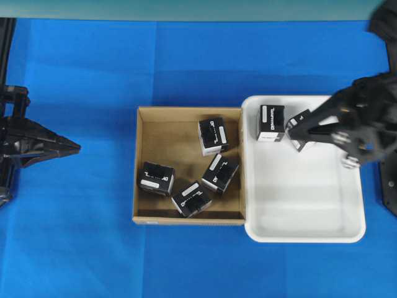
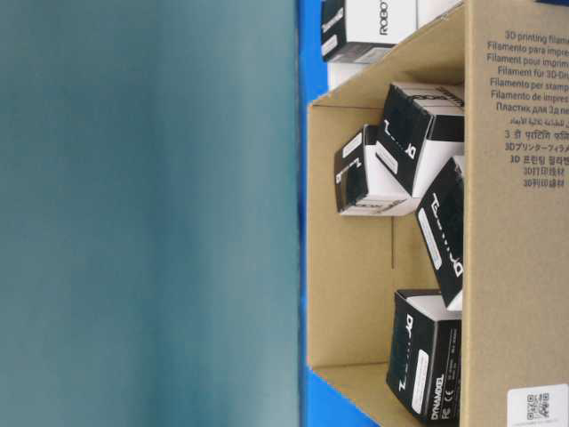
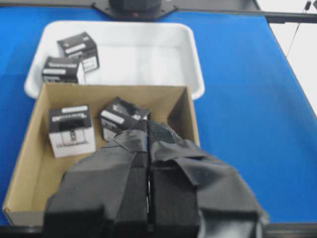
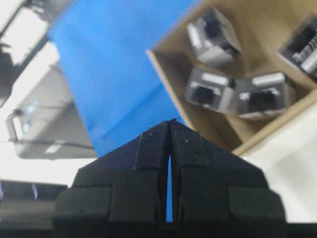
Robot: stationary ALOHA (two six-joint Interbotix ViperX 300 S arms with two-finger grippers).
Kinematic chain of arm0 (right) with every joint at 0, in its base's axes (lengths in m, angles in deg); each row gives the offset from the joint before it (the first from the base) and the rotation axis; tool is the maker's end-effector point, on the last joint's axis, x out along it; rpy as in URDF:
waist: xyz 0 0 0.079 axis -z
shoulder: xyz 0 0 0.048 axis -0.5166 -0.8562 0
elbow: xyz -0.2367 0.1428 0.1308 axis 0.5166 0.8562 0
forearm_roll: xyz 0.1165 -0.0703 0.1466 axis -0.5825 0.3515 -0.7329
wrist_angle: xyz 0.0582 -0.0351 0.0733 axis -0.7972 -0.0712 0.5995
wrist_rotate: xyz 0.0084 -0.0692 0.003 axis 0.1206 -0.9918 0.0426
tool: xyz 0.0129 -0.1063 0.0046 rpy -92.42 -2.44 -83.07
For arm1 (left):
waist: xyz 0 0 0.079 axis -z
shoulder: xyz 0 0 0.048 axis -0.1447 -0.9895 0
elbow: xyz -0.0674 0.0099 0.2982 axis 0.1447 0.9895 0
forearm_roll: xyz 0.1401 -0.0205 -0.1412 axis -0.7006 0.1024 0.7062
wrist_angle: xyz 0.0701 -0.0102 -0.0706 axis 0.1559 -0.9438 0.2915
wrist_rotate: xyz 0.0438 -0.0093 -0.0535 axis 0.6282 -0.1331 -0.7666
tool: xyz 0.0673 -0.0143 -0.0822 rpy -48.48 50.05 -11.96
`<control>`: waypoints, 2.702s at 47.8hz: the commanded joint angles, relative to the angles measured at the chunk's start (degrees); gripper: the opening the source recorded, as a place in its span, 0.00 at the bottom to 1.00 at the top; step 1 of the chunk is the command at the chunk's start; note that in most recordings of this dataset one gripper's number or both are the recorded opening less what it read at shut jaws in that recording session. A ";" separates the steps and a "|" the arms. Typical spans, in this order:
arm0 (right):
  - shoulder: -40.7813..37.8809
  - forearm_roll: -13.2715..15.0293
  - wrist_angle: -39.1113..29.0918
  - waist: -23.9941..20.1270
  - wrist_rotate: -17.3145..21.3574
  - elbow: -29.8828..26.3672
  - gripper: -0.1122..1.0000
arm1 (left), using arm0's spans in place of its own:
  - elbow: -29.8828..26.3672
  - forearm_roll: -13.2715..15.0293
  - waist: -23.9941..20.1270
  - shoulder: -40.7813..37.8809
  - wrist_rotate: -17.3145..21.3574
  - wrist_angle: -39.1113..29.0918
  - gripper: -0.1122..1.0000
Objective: Pick a box that is randomly placed inside the cardboard box.
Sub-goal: 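Lift the right gripper up from the white tray toward the cardboard box, then lower the open right gripper over the black-white box near the box's top edge, then close the right gripper on the black-white Dynamixel box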
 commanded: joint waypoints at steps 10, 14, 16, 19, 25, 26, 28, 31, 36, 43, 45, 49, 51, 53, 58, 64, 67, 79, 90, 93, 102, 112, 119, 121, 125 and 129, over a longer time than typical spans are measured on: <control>-17.05 0.79 -14.41 2.37 0.79 -14.85 0.11 | -1.85 -0.18 0.62 -0.79 -0.26 0.18 0.04; -21.97 0.88 -18.98 2.99 0.70 -19.69 0.11 | -2.11 -0.18 0.97 -0.79 -0.26 0.18 0.04; -24.87 0.88 -21.36 3.34 0.70 -22.24 0.11 | -2.11 -0.18 0.97 -0.79 -0.26 0.18 0.04; -28.30 0.88 -23.82 3.87 0.70 -25.40 0.11 | -2.11 -0.18 1.05 -0.62 -0.35 0.18 0.04; -35.24 1.32 -27.95 4.48 0.35 -30.23 0.11 | -2.11 -0.18 1.05 -0.35 -0.35 0.09 0.04; -36.30 1.58 -28.65 4.48 0.44 -30.67 0.11 | -2.11 -0.18 1.05 -0.35 -0.26 0.09 0.04; -38.06 1.76 -29.36 4.48 0.44 -31.55 0.12 | -2.11 -0.18 0.97 -0.26 -0.35 0.09 0.04; -40.87 1.76 -29.97 4.48 0.62 -32.61 0.13 | -2.11 -0.18 0.97 -0.09 -0.26 0.18 0.04; -43.33 2.11 -29.88 4.48 0.88 -32.96 0.15 | -2.11 -0.18 0.97 0.18 -0.35 0.18 0.04; -45.44 2.64 -28.39 5.45 3.96 -32.78 0.23 | -2.20 -0.18 1.05 0.35 -0.35 0.09 0.04; -45.79 2.99 -27.69 5.71 5.54 -32.70 0.26 | -2.11 -0.18 1.05 0.35 -0.35 0.09 0.04; -46.23 3.60 -26.46 5.98 8.61 -32.61 0.36 | -2.11 -0.18 1.05 0.35 -0.35 0.09 0.04; -46.49 4.13 -25.58 5.98 10.28 -32.17 0.42 | -2.11 -0.09 1.05 0.35 -0.26 0.09 0.04; -46.58 4.39 -24.96 6.06 11.69 -31.82 0.51 | -2.11 -0.18 1.05 0.35 -0.26 0.09 0.04; -46.93 4.92 -23.38 5.89 14.85 -29.97 0.77 | -1.93 -0.18 1.23 0.44 -0.26 0.09 0.04; -47.37 7.03 -21.45 5.01 15.56 -27.95 0.98 | -1.58 -0.18 1.41 0.79 -0.09 0.09 0.04; -47.64 8.09 -20.74 4.92 16.00 -27.25 1.00 | -1.32 -0.18 1.41 1.23 0.09 -0.53 0.04; -50.54 10.63 -19.78 5.54 21.53 -25.93 0.99 | -1.58 -0.09 1.67 4.31 -0.26 -7.38 0.04; -53.44 10.99 -17.67 5.27 23.03 -25.84 0.99 | -1.32 -0.18 1.76 6.77 -0.26 -8.96 0.04; -54.05 10.99 -17.23 5.27 23.64 -25.75 0.99 | -1.32 -0.18 1.76 6.86 -0.26 -8.96 0.04; -55.11 11.60 -14.68 5.45 26.10 -24.61 0.99 | -1.23 -0.18 1.67 6.68 -0.35 -8.96 0.04; -55.11 11.69 -12.83 5.36 28.04 -22.59 0.98 | -1.32 -0.18 1.76 6.68 -0.35 -8.96 0.04; -55.02 11.69 -11.87 5.27 29.27 -22.85 0.88 | -1.23 -0.18 1.76 6.68 -0.35 -8.96 0.04; -55.02 11.69 -10.99 4.92 29.36 -22.94 0.81 | -1.23 -0.18 1.76 6.68 -0.35 -8.96 0.04; -54.84 11.69 -8.88 4.48 29.53 -23.03 0.65 | -1.23 -0.18 1.76 6.68 -0.35 -8.96 0.04; -54.93 11.34 -7.29 4.13 29.88 -23.03 0.62 | -1.23 -0.18 1.76 6.77 -0.35 -8.96 0.04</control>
